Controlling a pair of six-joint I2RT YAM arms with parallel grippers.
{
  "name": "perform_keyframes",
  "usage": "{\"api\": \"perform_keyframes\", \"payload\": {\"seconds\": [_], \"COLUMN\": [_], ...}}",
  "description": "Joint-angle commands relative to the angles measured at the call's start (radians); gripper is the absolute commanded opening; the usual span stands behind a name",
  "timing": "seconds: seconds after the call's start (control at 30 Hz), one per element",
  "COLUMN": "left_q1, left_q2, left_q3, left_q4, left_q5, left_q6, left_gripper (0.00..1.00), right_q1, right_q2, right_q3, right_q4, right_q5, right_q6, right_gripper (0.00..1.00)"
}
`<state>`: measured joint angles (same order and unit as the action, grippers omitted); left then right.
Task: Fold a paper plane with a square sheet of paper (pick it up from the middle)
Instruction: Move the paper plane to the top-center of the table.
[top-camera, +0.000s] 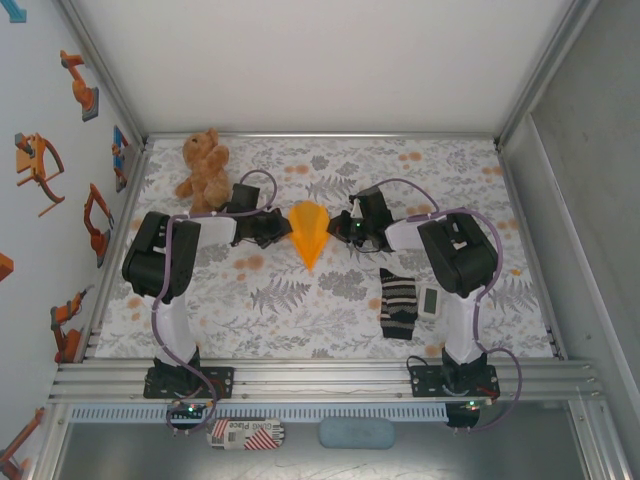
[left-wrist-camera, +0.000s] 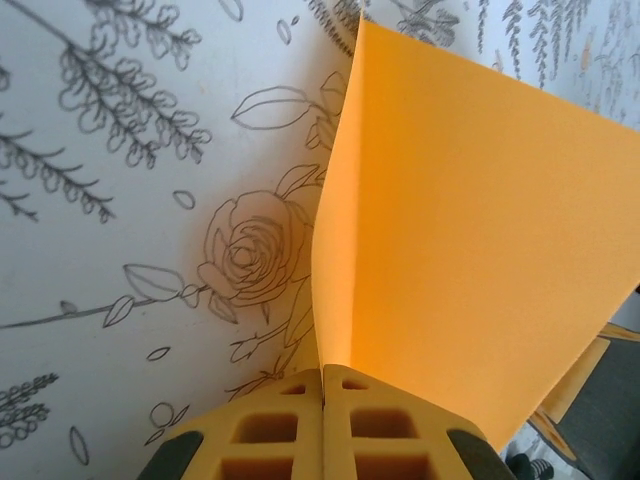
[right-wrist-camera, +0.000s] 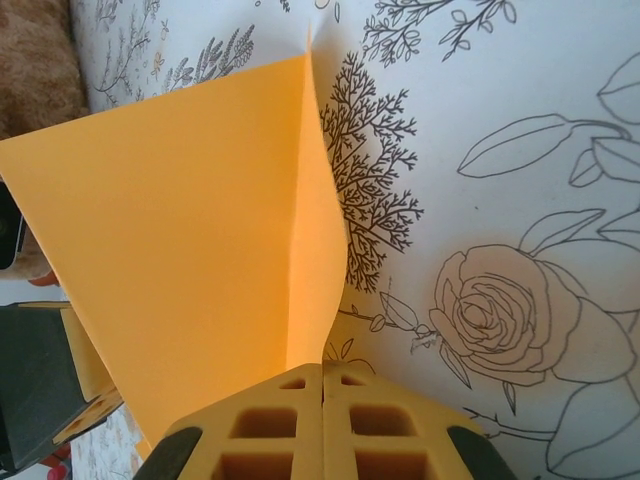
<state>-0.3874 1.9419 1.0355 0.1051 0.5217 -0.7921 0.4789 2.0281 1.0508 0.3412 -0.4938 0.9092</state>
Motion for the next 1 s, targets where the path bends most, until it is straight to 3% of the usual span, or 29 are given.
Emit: {"api": "perform_keyframes", "payload": {"seconds": [0.0,0.17,0.43,0.97], "left_q1": [0.003,0.001,-0.002,-0.001], "left_q2": [-0.018,-0.027,-0.023,-0.017], "left_q3": [-0.004,-0.002,0.0,0.004], "left_q4": [0.032,0.031,0.039,0.036], "left_q5": [0.024,0.026,0.031,0.047], "left_q6": [-0.013,-0.015,-0.021,-0.016], "left_gripper": [0.02,0.02,0.02,0.02], "right_q1": [-0.002,0.039,0.171,0.201], "right_q2": [-0.085,-0.188,-0.165,-0.015], "right_q3": [-0.012,0.011,0.085,0.232], "right_q4": [-0.025,-0.233,-0.414,-0.428], "right_q5": [0.012,0.118,0.235,0.144], "right_q6": [-0.023,-0.137,-0.189,-0.193], "right_gripper": [0.14,0.27,0.34,0.35]}}
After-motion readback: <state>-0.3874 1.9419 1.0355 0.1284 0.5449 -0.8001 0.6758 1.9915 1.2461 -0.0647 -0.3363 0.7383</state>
